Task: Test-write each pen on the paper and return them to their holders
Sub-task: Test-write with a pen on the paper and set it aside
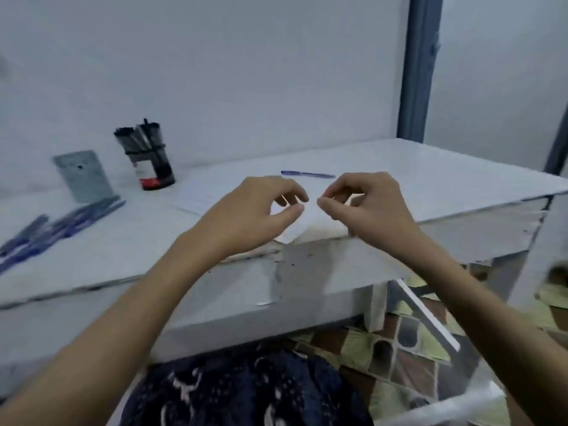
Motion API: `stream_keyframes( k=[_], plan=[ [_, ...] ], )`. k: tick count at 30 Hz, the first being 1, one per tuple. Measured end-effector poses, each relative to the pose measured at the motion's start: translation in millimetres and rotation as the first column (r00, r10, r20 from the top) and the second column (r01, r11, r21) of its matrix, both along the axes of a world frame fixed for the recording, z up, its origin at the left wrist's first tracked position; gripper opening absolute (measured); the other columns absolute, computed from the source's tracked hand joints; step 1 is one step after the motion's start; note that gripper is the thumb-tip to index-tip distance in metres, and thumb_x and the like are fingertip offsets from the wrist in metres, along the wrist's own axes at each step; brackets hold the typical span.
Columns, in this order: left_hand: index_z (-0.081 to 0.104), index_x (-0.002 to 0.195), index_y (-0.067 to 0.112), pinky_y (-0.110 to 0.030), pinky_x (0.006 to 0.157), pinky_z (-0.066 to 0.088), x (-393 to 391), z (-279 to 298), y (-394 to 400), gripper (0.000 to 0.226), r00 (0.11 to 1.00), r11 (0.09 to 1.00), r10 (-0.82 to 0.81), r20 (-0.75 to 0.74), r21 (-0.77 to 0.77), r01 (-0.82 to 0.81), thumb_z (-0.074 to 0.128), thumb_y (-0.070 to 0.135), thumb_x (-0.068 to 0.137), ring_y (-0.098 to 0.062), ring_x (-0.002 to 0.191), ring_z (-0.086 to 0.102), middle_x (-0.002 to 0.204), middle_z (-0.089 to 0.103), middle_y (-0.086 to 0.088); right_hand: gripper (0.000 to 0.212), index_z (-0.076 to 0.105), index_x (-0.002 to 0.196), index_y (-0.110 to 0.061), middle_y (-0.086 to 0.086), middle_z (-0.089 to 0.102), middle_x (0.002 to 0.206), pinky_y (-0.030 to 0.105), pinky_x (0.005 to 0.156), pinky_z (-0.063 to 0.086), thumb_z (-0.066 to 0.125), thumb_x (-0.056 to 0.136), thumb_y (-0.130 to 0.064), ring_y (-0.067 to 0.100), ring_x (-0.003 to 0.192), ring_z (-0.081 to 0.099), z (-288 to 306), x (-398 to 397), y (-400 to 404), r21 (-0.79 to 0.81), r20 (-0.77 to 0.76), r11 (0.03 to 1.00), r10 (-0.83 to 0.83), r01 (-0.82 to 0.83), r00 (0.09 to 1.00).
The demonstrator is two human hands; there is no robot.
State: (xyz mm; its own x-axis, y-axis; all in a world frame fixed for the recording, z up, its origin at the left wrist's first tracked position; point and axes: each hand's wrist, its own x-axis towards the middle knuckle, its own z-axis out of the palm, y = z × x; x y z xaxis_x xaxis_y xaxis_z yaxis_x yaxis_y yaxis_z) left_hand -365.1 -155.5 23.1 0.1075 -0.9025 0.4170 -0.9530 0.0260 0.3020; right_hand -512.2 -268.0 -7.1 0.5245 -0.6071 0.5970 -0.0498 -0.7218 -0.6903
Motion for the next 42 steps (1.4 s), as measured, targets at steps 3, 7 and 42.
stream_keyframes(
  k=[3, 7, 42],
  plan=[
    [0.063, 0.105, 0.03, -0.027, 0.084, 0.046, 56, -1, 29, 0.018, 0.985, 0.985, 0.172, 0.01, 0.025, -0.172, 0.051, 0.032, 0.092, 0.001, 0.097, 0.056, 0.104, 0.063, 0.014, 0.013, 0.065, 0.067, -0.021, -0.008, 0.061, 0.059, 0.025, 0.055, 0.044, 0.067, 0.079, -0.017, 0.0, 0.046, 0.053, 13, 69, 16, -0.035, -0.137, 0.994, 0.097, -0.102, 0.986],
    [0.062, 0.106, 0.028, -0.027, 0.082, 0.046, 125, -12, 71, 0.017, 0.923, 0.922, 0.384, -0.015, 0.064, -0.383, 0.05, 0.032, 0.093, -0.006, 0.098, 0.057, 0.107, 0.062, 0.009, 0.009, 0.067, 0.072, -0.019, -0.008, 0.058, 0.065, 0.029, 0.064, 0.05, 0.063, 0.08, -0.02, 0.014, 0.068, 0.057, 17, 152, 41, -0.125, -0.306, 0.975, 0.136, -0.181, 0.942],
    [0.064, 0.106, 0.022, -0.03, 0.095, 0.041, 212, -50, 178, 0.019, 0.807, 0.806, 0.59, -0.025, -0.036, -0.591, 0.052, 0.021, 0.092, -0.008, 0.108, 0.052, 0.114, 0.058, 0.011, 0.03, 0.043, 0.12, -0.008, 0.019, 0.058, 0.106, 0.033, 0.065, 0.032, 0.048, 0.092, 0.0, 0.032, 0.091, 0.055, 35, 343, 110, -0.662, -0.448, 0.622, 0.119, -0.419, 0.886]
  ],
)
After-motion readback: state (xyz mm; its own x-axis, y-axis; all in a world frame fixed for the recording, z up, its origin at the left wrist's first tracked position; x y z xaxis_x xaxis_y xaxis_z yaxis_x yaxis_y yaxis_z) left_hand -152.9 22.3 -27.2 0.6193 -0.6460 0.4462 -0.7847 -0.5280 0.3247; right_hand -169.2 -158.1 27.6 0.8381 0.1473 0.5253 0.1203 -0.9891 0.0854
